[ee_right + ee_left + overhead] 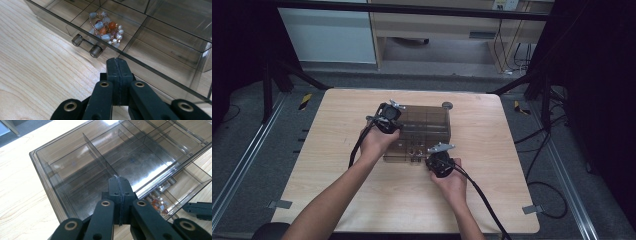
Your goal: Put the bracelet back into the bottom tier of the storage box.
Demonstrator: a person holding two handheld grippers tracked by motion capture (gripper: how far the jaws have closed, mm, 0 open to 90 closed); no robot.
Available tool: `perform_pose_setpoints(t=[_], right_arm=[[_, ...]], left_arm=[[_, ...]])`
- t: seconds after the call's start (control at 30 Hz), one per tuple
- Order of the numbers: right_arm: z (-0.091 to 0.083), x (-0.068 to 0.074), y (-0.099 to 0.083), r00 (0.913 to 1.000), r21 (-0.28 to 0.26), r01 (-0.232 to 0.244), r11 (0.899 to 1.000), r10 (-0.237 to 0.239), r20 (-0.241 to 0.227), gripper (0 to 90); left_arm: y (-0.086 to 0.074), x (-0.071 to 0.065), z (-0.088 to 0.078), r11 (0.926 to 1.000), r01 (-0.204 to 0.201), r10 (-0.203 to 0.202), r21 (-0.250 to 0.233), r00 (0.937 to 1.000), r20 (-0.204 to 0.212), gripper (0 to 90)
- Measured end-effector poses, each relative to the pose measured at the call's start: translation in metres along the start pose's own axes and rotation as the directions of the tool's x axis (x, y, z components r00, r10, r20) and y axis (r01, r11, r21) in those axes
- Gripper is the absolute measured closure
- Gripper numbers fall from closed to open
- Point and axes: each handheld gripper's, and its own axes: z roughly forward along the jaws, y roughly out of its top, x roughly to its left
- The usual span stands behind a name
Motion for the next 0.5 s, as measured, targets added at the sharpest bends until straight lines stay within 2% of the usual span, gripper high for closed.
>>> perform_pose_setpoints(t=[0.33, 0.5], right_arm=[[0.0007, -0.0059, 0.0035, 1.0, -0.005, -0.005, 1.0, 0.005, 0.007, 90.0], [0.002, -0.0064, 0.0068, 0.9997, 0.001, -0.023, 1.0, 0.023, 0.0, 90.0]], left_arm=[[0.0007, 0.0002, 0.0015, 0.9999, 0.009, -0.008, -0.008, 0.9999, 0.009, 89.9], [0.0007, 0.0007, 0.0014, 0.9999, 0.007, -0.007, -0.01, 0.9999, 0.01, 89.9]])
